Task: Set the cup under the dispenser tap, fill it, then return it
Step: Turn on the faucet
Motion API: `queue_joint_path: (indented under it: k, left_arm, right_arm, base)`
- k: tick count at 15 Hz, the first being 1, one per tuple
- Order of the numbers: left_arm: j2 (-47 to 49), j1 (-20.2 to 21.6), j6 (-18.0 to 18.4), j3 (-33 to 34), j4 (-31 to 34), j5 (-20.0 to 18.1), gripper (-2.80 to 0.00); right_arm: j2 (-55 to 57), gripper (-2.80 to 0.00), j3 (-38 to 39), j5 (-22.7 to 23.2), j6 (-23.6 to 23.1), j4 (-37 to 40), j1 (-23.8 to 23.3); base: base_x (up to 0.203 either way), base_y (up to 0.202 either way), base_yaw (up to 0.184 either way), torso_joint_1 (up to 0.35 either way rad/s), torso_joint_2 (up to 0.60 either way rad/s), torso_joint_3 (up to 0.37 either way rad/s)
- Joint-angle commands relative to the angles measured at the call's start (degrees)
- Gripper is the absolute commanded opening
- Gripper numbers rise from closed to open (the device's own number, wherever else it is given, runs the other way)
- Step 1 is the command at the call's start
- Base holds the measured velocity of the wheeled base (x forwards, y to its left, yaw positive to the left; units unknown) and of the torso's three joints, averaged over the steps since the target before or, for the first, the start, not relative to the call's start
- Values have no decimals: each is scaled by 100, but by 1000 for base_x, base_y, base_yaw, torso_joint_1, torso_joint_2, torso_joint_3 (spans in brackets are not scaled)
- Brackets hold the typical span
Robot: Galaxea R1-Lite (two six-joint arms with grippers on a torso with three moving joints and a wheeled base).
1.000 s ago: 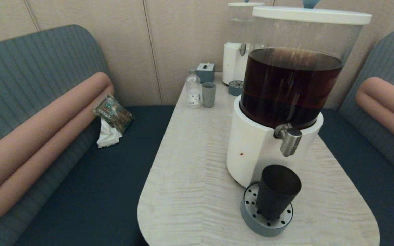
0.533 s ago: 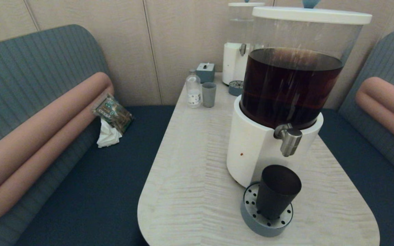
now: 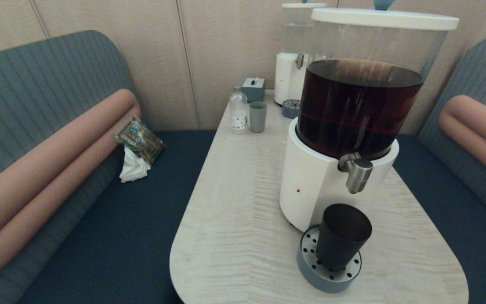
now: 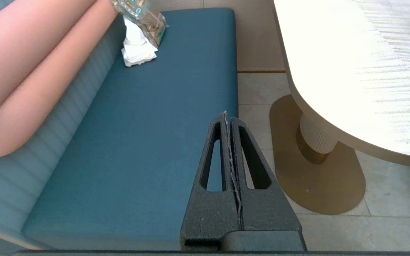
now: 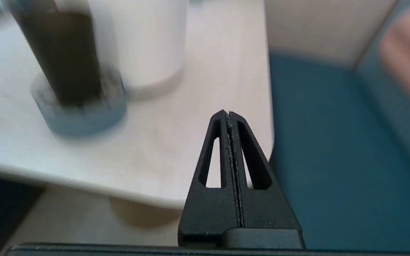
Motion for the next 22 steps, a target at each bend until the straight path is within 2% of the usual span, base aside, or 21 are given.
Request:
queue_joint_path:
  k: [1, 3, 8, 11, 13, 15, 18, 20, 22]
  left_arm:
    - [9, 2, 1, 0, 1, -2, -280]
    - [9, 2, 1, 0, 1, -2, -280]
    - [9, 2, 1, 0, 1, -2, -280]
    - [9, 2, 1, 0, 1, -2, -280]
    - [9, 2, 1, 0, 1, -2, -280]
    - [9, 2, 1, 0, 1, 6, -280]
    - [9, 2, 1, 0, 1, -2, -280]
    - [9, 2, 1, 0, 1, -1, -280]
    - [9, 2, 1, 0, 1, -1, -280]
  right_arm:
    - [247, -280, -1017, 72, -3, 324, 4]
    - [1130, -280, -2183, 233, 67, 662, 3]
    - [4152, -280, -4703, 451, 305, 1246, 35]
    - [5388, -280, -5882, 904, 425, 2352, 127]
    - [5935, -280, -6504, 1461, 806, 3330, 176]
    - [6333, -280, -6983, 1908, 947, 4088, 281]
    - [6618, -280, -7049, 1992, 837, 4360, 553]
    - [6582, -280, -6852, 1979, 335, 4295, 574]
    - [6599, -280, -6562, 1967, -219, 3783, 575]
  base:
    - [0, 0, 0, 0, 0, 0]
    - [0, 0, 0, 0, 0, 0]
    - [0, 0, 0, 0, 0, 0]
    - [0, 0, 0, 0, 0, 0]
    - [0, 0, 0, 0, 0, 0]
    - [0, 0, 0, 0, 0, 0]
    - [0, 0, 0, 0, 0, 0]
    - [0, 0, 0, 0, 0, 0]
    - [0, 0, 0, 0, 0, 0]
